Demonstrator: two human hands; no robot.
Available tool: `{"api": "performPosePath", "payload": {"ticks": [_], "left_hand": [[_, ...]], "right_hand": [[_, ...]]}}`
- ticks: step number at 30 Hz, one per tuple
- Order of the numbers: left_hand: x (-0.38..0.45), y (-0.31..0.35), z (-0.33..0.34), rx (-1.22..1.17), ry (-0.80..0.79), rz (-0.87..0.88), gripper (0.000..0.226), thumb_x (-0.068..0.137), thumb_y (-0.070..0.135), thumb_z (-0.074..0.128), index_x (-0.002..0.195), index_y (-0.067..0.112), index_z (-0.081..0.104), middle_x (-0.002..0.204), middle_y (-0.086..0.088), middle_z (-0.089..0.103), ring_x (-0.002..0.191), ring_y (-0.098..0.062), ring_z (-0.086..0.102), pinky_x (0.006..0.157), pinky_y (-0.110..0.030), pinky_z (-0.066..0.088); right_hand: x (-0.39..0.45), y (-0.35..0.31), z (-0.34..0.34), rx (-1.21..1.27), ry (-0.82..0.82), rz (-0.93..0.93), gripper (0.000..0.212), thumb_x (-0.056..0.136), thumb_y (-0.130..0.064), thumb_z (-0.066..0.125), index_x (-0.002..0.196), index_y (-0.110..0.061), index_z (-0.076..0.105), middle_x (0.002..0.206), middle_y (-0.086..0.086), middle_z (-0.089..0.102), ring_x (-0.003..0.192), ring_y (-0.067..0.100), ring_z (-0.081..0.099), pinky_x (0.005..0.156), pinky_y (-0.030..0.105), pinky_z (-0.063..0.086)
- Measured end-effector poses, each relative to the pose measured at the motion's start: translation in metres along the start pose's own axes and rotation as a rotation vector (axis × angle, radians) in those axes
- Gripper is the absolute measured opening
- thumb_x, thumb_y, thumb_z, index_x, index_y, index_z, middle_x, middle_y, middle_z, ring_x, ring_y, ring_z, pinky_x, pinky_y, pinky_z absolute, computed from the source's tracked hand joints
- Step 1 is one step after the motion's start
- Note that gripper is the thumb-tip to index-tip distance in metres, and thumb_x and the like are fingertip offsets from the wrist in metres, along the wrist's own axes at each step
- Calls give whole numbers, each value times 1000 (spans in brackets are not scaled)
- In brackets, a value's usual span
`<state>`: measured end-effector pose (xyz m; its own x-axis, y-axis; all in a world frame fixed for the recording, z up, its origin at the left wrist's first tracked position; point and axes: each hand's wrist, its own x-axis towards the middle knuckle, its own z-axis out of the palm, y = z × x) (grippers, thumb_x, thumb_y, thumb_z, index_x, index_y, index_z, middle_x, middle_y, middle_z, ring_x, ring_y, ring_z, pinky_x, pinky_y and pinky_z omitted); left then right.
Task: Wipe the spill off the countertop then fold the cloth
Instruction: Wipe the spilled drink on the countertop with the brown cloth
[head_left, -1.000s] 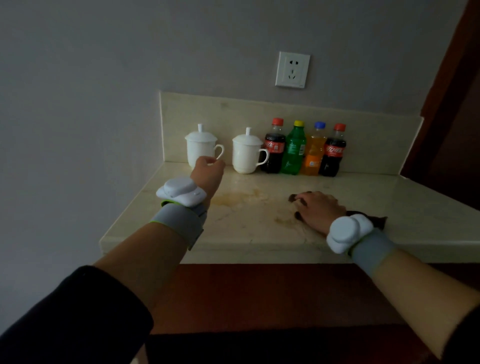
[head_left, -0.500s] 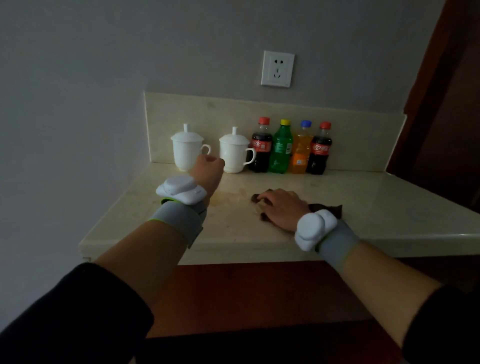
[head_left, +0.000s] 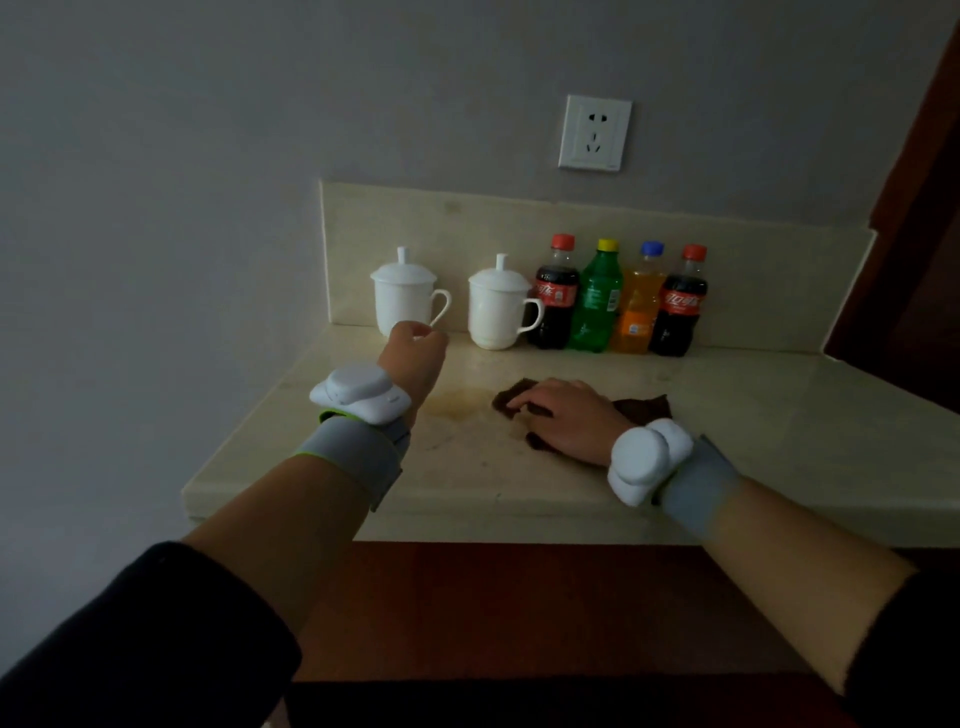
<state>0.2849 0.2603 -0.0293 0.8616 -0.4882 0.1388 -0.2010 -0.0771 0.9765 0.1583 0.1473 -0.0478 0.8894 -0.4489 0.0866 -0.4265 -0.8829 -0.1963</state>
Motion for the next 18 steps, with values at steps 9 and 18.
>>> {"api": "performPosePath", "payload": {"ticks": [9,18], "left_hand": [[13,-1,-3,-4,20,-5,41,91,17,44,129,2,43,120,-21,56,96,-24,48,82,-35,39],[20,-8,-10,1,54,-20,42,92,20,43,132,7,41,127,-21,56,92,-23,49,77,-31,38]], "right_hand": [[37,14,3,-2,14,78,41,93,-39,39,129,-26,54,137,6,51,126,27,46,107,41,38],[30,-7,13,51,53,-7,38,92,-38,40,125,-29,58,134,2,53,125,26,46,104,41,39]]}}
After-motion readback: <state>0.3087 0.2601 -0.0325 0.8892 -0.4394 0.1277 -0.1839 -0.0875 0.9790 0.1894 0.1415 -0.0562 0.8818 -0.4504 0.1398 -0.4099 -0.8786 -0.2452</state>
